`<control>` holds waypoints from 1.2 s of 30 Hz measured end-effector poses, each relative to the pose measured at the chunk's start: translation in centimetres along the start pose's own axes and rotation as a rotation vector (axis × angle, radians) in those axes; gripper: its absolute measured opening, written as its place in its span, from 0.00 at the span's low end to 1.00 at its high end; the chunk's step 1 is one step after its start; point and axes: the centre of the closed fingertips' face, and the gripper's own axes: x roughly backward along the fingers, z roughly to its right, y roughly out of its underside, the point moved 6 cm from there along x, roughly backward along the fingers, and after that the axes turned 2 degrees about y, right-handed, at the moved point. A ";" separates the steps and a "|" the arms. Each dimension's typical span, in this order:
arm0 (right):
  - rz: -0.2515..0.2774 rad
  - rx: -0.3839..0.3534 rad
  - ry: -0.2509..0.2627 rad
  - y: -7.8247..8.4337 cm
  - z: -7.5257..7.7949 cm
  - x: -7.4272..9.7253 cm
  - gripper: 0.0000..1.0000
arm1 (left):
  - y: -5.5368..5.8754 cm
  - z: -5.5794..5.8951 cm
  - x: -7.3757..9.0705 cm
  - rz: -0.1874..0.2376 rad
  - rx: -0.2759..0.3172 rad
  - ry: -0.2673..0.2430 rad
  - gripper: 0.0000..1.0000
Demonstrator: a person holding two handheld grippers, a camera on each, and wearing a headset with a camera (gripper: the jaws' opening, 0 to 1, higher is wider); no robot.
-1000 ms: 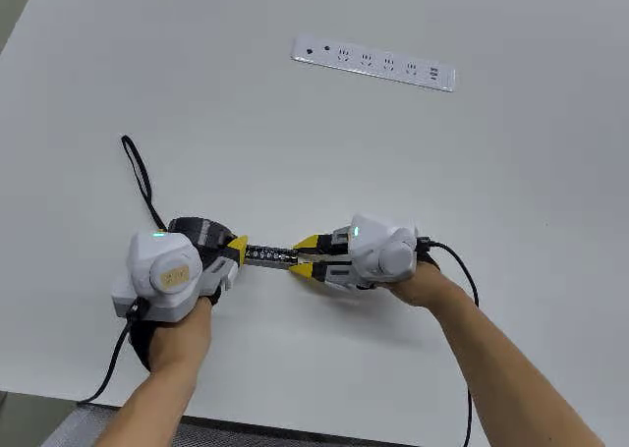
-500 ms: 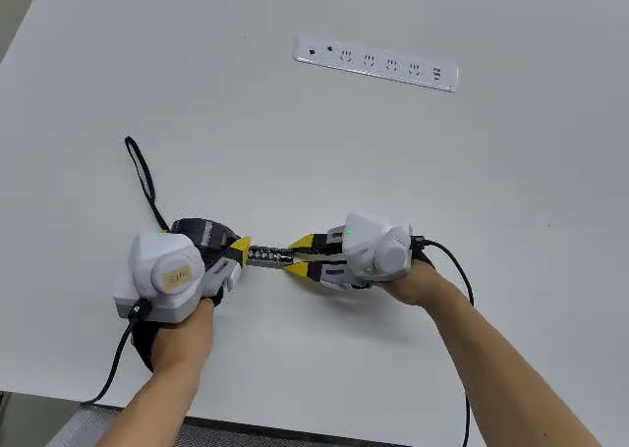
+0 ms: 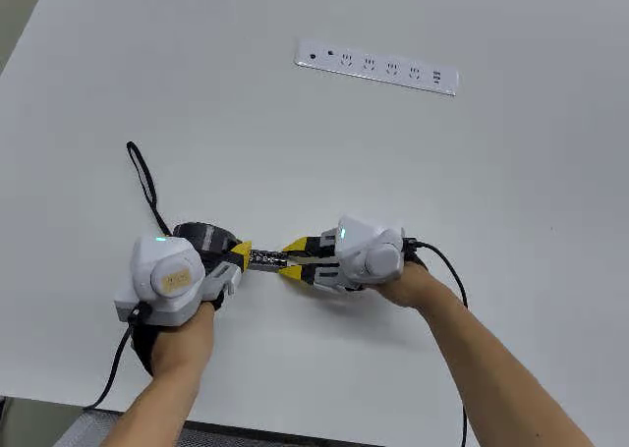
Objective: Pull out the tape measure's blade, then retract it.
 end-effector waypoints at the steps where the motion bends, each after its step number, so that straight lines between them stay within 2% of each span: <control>1: 0.001 0.000 0.000 0.0 0.0 -0.1 0.12 | 0.0 0.0 0.0 0.000 0.001 0.001 0.65; 36: 0.021 0.025 -0.025 -1.7 -0.1 -2.3 0.12 | -0.2 -0.5 0.1 -0.001 0.053 0.043 0.64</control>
